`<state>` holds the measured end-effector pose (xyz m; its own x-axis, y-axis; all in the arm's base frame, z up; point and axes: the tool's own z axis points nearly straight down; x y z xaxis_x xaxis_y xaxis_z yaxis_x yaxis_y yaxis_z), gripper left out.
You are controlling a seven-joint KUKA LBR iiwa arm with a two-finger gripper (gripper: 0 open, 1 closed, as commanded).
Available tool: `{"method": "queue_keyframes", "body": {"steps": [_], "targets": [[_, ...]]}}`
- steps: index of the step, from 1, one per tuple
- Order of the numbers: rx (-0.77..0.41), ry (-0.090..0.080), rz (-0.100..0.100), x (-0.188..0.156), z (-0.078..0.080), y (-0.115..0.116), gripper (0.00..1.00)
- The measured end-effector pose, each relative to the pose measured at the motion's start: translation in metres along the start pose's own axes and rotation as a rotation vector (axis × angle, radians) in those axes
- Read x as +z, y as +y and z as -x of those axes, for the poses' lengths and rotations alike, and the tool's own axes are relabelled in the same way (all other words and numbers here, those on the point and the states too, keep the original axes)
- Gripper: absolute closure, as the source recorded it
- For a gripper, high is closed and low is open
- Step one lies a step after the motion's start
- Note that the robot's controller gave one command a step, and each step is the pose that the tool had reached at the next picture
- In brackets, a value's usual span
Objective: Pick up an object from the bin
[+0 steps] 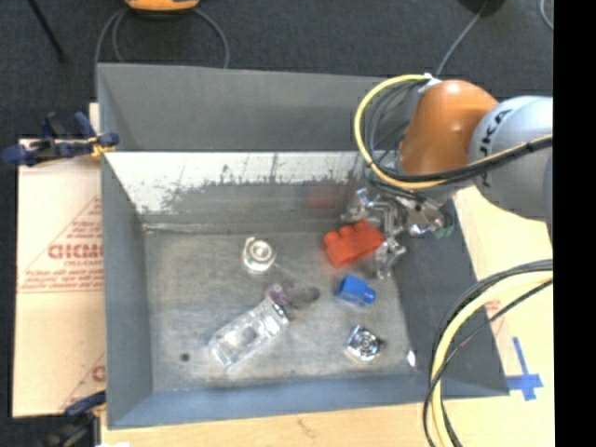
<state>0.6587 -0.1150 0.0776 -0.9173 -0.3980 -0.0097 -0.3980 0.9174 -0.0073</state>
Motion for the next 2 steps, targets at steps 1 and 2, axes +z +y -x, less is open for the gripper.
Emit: {"method": "queue_keyframes", "body": {"steps": [1,2], "targets": [[0.0,-0.001,-0.001,-0.001,0.0,0.0,1.0],[0.003,0.001,-0.001,-0.048,0.003,-0.003,1.0]]}}
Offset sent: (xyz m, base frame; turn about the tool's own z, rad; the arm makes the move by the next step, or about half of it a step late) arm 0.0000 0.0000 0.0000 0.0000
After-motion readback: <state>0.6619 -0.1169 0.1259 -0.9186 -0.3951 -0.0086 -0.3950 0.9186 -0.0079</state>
